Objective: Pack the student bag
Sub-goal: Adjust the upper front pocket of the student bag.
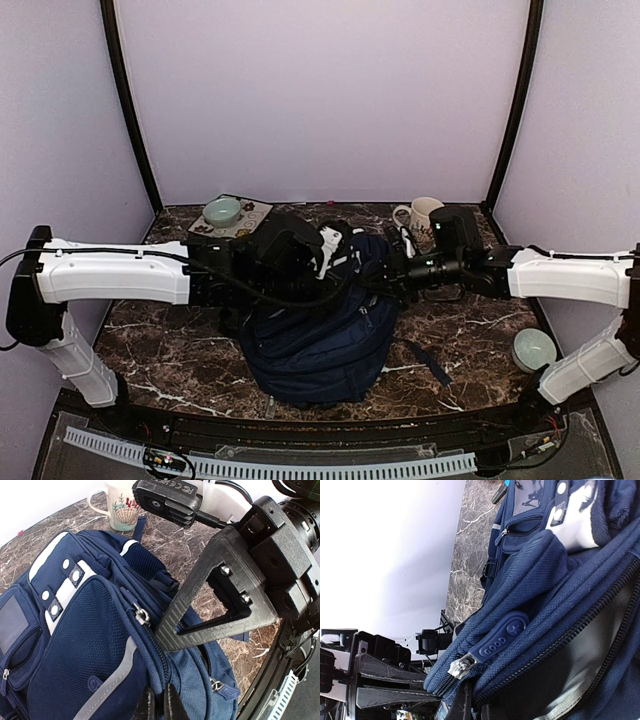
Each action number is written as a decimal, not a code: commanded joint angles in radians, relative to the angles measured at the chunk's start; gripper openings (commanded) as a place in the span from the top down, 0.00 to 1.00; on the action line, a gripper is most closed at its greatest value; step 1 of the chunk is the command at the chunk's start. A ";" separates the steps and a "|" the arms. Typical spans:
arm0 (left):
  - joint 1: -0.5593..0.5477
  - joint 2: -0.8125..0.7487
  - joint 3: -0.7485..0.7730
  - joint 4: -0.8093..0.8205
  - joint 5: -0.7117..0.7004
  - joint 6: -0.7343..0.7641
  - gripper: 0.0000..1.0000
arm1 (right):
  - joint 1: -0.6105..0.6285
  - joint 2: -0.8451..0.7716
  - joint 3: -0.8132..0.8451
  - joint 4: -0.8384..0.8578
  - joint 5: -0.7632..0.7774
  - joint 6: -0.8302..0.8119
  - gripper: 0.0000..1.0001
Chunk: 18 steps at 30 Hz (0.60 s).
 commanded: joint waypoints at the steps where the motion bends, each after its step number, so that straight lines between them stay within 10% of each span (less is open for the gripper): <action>1: 0.004 -0.072 0.047 -0.043 -0.026 -0.046 0.96 | 0.031 0.030 0.013 0.138 -0.059 0.002 0.98; 9: 0.004 -0.093 0.029 -0.081 -0.069 -0.089 1.00 | 0.049 0.022 0.102 -0.170 0.002 -0.222 0.49; 18: 0.004 -0.053 0.081 -0.058 -0.074 -0.123 1.00 | 0.069 -0.176 0.085 -0.419 0.221 -0.474 0.33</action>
